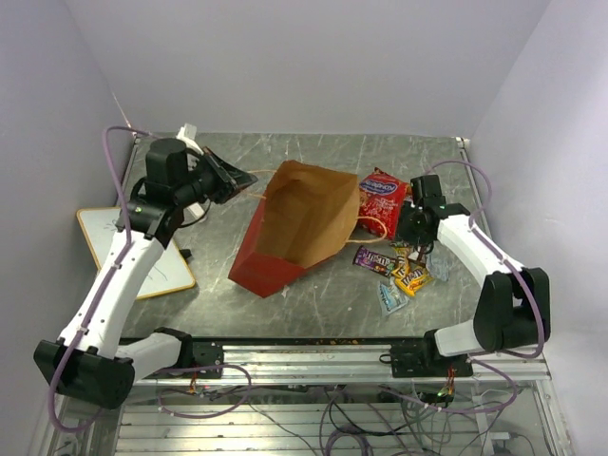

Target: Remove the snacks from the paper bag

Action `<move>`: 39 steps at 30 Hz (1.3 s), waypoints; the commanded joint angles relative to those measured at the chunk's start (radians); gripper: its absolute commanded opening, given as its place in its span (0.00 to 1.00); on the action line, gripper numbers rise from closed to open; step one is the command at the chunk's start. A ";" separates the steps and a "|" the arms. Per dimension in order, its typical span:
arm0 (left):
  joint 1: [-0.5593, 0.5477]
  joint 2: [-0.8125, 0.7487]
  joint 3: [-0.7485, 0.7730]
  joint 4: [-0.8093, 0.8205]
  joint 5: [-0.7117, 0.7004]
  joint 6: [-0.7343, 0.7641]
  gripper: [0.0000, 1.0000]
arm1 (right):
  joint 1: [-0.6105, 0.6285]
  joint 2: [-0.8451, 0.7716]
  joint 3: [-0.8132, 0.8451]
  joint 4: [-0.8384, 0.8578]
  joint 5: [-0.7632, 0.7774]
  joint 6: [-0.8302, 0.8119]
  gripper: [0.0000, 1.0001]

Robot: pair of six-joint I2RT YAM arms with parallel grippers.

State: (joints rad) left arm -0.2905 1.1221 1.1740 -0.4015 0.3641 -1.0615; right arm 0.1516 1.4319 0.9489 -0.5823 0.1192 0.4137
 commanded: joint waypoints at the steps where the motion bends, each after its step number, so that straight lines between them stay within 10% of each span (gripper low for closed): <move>1: 0.055 0.029 0.119 -0.208 -0.021 0.145 0.15 | -0.003 -0.071 0.045 -0.086 -0.067 -0.027 0.48; 8: 0.115 0.078 0.308 -0.404 -0.100 0.324 0.27 | -0.002 -0.125 0.173 -0.204 -0.152 -0.100 0.79; 16: 0.183 0.105 0.405 -0.550 -0.197 0.409 0.27 | 0.005 -0.174 0.299 -0.333 -0.201 -0.158 0.83; 27: 0.183 0.058 0.574 -0.685 -0.312 0.393 0.99 | 0.041 -0.193 0.538 -0.480 -0.108 -0.221 1.00; 39: 0.183 0.048 0.866 -0.638 -0.137 0.488 0.98 | 0.058 -0.258 1.079 -0.582 -0.272 -0.136 1.00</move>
State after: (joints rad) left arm -0.1127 1.1790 1.9480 -1.1015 0.1104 -0.6472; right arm 0.2043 1.2057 1.8591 -1.1179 -0.0608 0.2398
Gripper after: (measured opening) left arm 0.989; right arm 0.999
